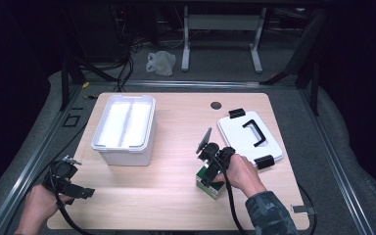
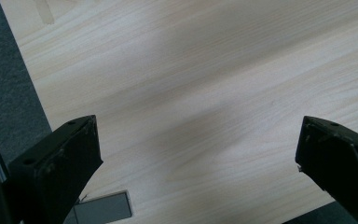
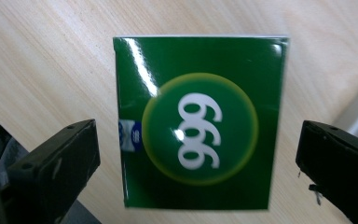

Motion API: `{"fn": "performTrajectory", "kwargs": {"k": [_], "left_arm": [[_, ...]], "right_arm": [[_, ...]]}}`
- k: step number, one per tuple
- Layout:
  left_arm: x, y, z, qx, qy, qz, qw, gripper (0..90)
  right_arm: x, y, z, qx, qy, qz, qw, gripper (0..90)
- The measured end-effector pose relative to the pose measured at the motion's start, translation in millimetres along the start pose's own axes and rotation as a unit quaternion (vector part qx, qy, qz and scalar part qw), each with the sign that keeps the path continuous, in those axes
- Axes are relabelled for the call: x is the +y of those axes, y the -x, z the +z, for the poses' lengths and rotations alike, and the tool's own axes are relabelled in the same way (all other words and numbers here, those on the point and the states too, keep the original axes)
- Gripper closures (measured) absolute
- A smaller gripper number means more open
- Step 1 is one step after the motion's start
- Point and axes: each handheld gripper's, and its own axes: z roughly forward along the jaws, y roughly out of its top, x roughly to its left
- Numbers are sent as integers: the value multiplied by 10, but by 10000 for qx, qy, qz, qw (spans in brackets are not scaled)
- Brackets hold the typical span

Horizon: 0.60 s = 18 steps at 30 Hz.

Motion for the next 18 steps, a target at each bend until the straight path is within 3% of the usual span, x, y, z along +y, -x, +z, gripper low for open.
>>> {"fn": "performTrajectory", "kwargs": {"k": [9,15,18], "left_arm": [[3,4,8,8,-9,6,10000,0],[0,-7,13,0,-11,15,10000,0],[0,-9,15,-3,-21,-1,10000,0]], "right_arm": [[90,-78,232,-101,-165,-32,9998,3],[99,-102,257,-388,-125,-21,9992,101],[97,-98,256,-406,-137,-21,9991,127]]}}
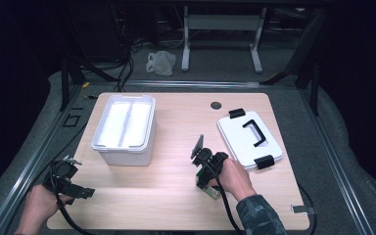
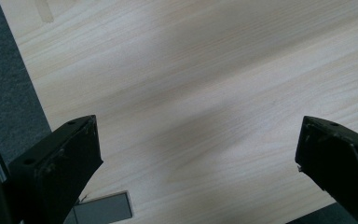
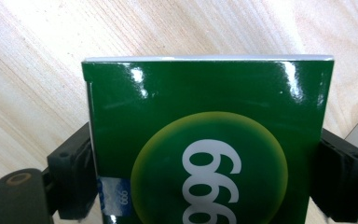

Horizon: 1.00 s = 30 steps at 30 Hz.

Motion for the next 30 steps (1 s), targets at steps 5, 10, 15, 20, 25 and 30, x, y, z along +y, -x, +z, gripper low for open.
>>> {"fn": "performTrajectory", "kwargs": {"k": [5,10,15,20,25,30], "left_arm": [[-2,-3,-2,-2,8,-20,10000,0],[-3,-7,-6,-6,19,-12,10000,0],[-8,-5,-6,-16,21,-26,10000,0],[-7,-4,-13,-12,36,-24,10000,0],[-8,-4,-11,-10,27,-25,10000,0],[-11,-7,-11,-10,34,-35,10000,0]], "right_arm": [[-20,-12,-14,-37,130,-61,9999,157],[-86,-33,-127,72,269,-129,9995,165],[-298,14,-405,-24,369,-128,9992,164],[-685,172,-566,-186,384,79,9991,163],[-1063,363,-544,-237,255,411,9985,161],[-1340,543,-466,-349,179,791,9961,160]]}}
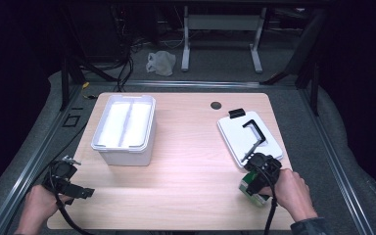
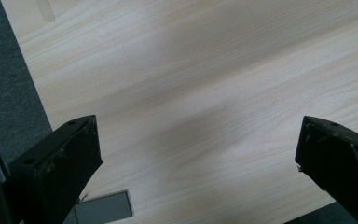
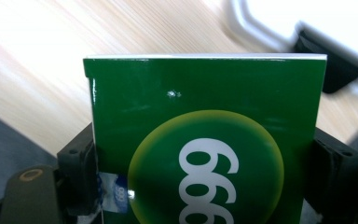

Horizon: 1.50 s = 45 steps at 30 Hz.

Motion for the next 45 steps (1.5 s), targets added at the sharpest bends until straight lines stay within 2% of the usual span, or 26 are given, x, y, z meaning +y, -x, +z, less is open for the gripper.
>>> {"fn": "performTrajectory", "kwargs": {"k": [1,3,6,10,11,14,15,16,18,21,27,29,32,33,34,37,38,39,40,41,42,43,44,45], "left_arm": [[-2,1,0,4,-10,-4,10000,0],[-2,1,2,4,-25,6,10000,0],[-2,1,6,-1,-35,7,10000,0],[-2,0,10,-9,-37,-2,10000,0],[-2,0,10,-13,-43,-4,10000,0],[-1,-6,5,-22,-38,7,10000,0],[-2,-10,-4,-14,-33,-5,10000,0],[-3,-16,-18,-14,-22,-6,10000,0],[-5,-31,-56,-8,30,-46,10000,0],[3,-35,-139,-9,93,-100,9999,0],[106,-36,-326,-248,370,-170,9989,0],[134,-37,-342,-249,374,-182,9988,0],[237,-40,-392,-293,392,-192,9986,0],[328,-24,-431,-302,344,-127,9989,0],[328,-24,-431,-302,344,-127,9989,0],[500,-7,-526,-313,267,-20,9992,0],[636,-7,-597,-293,239,34,9993,0],[636,-7,-597,-293,239,34,9993,0],[710,-1,-632,-270,212,88,9994,0],[868,1,-696,-367,261,134,9989,0],[951,3,-717,-385,257,156,9988,0],[951,3,-717,-385,257,156,9988,0],[1120,-2,-735,-398,228,180,9988,0],[1203,-4,-730,-383,208,171,9989,0]], "right_arm": [[-105,92,64,56,-40,162,9998,160],[-187,160,150,115,-81,292,9995,160],[-262,212,277,95,-164,400,9990,158],[-292,245,404,211,-213,526,9982,145],[-296,251,412,185,-151,577,9981,145],[-304,268,415,237,-79,612,9978,123],[-307,266,410,187,-76,613,9979,86],[-309,270,401,278,-69,661,9974,44],[-315,284,349,302,-13,796,9964,0],[-334,305,233,258,137,873,9958,0],[-331,310,47,292,359,943,9945,0],[-318,311,26,282,371,960,9943,0],[-276,313,-7,325,382,985,9939,0],[-263,311,-13,337,355,967,9941,0],[-263,311,-13,337,355,967,9941,0],[-252,312,-17,295,350,980,9941,0],[-255,317,-22,313,384,1014,9936,0],[-255,317,-22,313,384,1014,9936,0],[-256,316,-23,300,380,1010,9937,0],[-259,321,-24,316,372,1004,9937,0],[-259,326,-26,333,351,1014,9937,0],[-259,326,-26,333,351,1014,9937,0],[-259,333,-21,341,353,1016,9936,0],[-259,330,-14,328,361,1026,9935,0]]}}
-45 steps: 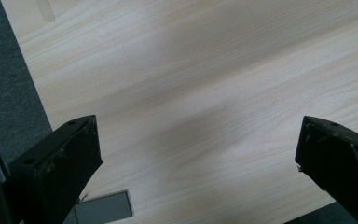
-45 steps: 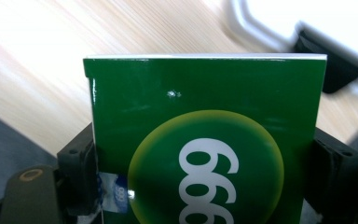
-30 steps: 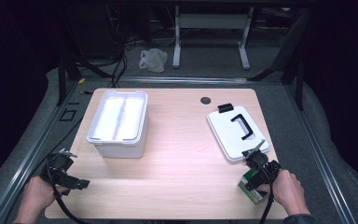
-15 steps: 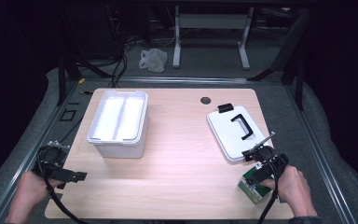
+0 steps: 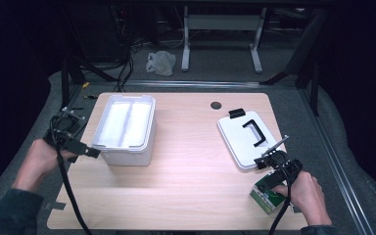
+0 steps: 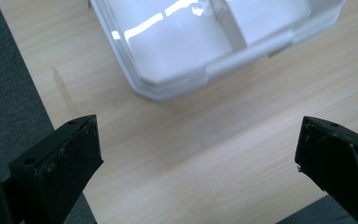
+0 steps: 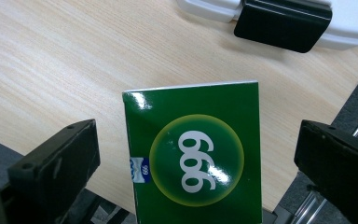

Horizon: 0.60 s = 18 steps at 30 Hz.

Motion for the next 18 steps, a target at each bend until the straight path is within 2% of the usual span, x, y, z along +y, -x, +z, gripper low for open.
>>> {"fn": "performTrajectory", "kwargs": {"k": [2,3,4,5,6,7,9,11,12,15,18], "left_arm": [[156,-18,41,-33,-50,-57,10000,0],[156,-18,41,-33,-50,-57,10000,0],[229,-27,69,-67,-88,-63,9999,0],[365,-37,131,-108,-140,-155,9997,0],[365,-37,131,-108,-140,-155,9997,0],[485,-51,181,-164,-146,-248,9995,0],[539,-51,201,-205,-152,-295,9992,0],[643,-39,237,-222,-144,-339,9991,0],[737,-26,288,-300,-133,-408,9986,0],[874,12,388,-262,-236,-409,9985,0],[941,29,463,-194,-298,-452,9983,3]], "right_arm": [[1,-2,2,-10,-12,13,10000,0],[1,-2,2,-10,-12,13,10000,0],[1,0,-1,8,1,19,10000,0],[-1,8,-16,8,-8,38,10000,0],[-1,8,-16,8,-8,38,10000,0],[-7,17,-22,5,35,38,10000,0],[-11,17,-25,-1,39,54,10000,0],[-10,19,-13,-1,36,40,10000,0],[-6,14,-7,-6,27,45,10000,0],[3,3,-8,21,11,26,10000,0],[1,-1,-21,-16,49,-1,10000,0]]}}
